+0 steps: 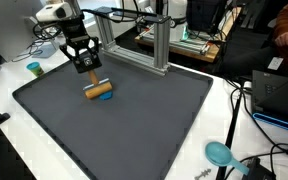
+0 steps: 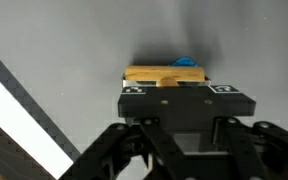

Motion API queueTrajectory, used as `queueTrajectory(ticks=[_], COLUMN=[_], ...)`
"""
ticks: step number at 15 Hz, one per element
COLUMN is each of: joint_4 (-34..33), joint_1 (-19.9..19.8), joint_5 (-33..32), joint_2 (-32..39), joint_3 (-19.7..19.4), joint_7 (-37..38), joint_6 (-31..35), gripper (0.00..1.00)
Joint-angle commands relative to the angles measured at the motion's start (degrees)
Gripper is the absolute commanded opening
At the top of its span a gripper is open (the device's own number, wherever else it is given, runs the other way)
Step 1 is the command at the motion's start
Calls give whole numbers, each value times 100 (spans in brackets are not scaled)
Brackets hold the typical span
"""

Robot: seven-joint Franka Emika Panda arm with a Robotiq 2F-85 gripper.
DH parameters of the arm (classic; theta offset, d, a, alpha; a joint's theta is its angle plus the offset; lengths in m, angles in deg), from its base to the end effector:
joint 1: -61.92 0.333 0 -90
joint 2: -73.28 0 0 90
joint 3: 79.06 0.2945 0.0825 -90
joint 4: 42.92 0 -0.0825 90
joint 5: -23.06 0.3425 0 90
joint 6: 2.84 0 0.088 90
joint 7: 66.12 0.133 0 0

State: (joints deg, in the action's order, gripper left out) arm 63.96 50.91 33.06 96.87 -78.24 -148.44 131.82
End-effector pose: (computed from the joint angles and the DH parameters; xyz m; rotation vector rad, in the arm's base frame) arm 0.5968 -0.1019 0.2846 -2.6047 -1.6680 -0.2281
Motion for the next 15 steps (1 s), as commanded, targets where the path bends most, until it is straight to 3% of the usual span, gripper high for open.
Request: queueTrajectory(ticks=[1,15], joint_4=[85,69], joint_1=[-39,-84], joint_5=[-169,-136], joint_2=[202,189], joint_3=[-54,-82], joint_7=[113,219], joint_6=[34,-60], gripper=[23,23])
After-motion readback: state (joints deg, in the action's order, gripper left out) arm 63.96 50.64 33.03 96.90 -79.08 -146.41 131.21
